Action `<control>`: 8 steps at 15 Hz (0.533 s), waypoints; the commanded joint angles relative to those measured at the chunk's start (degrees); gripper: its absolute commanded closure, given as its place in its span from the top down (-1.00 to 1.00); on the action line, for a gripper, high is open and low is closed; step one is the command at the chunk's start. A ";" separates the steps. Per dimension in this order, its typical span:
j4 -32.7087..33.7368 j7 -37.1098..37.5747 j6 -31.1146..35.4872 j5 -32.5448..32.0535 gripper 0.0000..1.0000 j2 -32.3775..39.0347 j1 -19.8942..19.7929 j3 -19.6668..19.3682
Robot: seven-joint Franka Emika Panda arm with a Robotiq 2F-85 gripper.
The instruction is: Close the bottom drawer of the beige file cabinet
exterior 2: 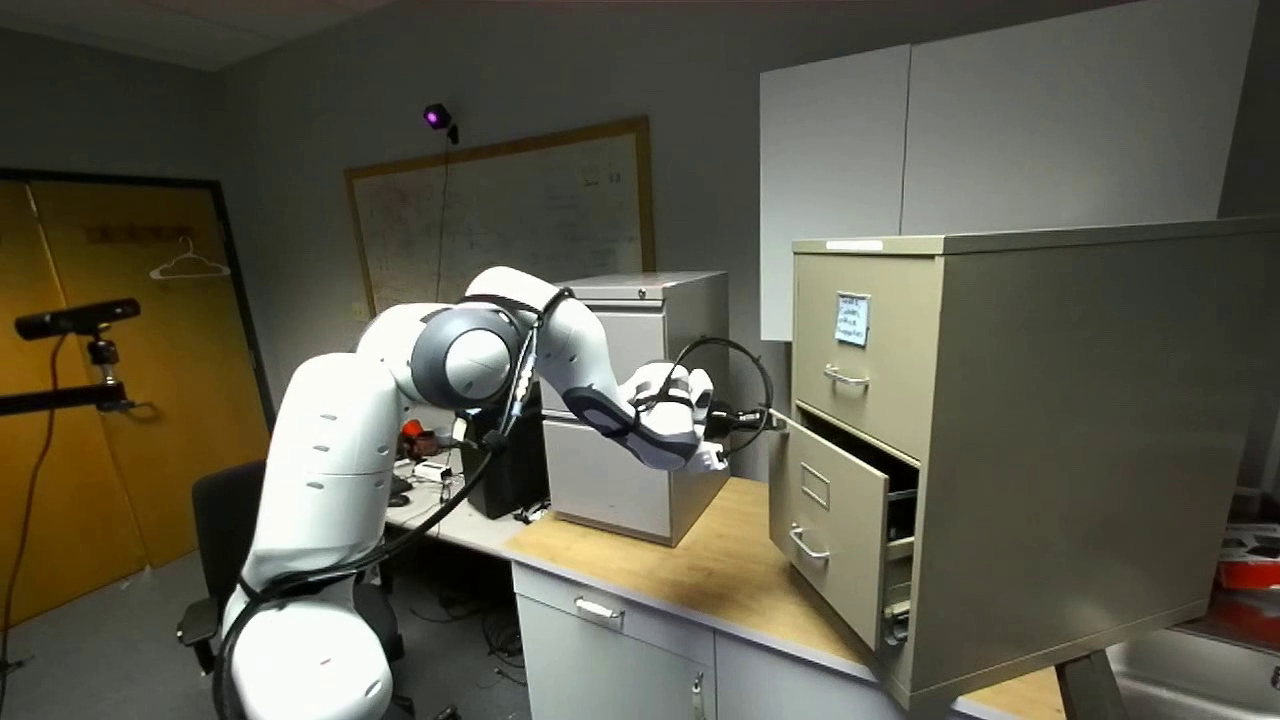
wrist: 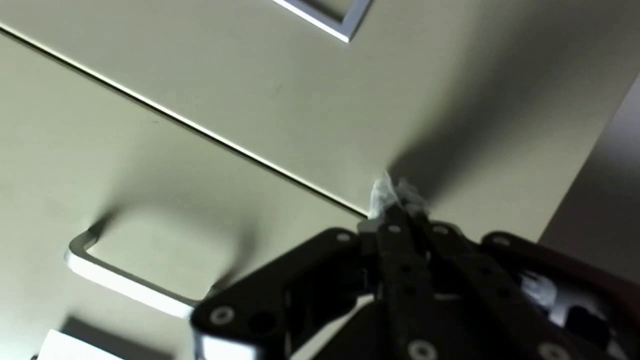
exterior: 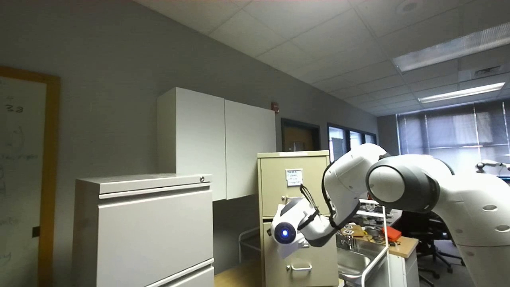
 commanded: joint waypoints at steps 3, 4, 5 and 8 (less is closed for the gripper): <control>17.16 -3.66 3.68 6.63 -1.00 11.23 -3.41 -1.63; 19.03 -4.22 4.36 7.61 -1.00 12.39 -3.87 -1.71; 21.07 -4.75 4.83 8.63 -1.00 13.75 -4.23 -1.76; 26.28 -6.45 5.80 10.48 -1.00 16.79 -4.77 -2.13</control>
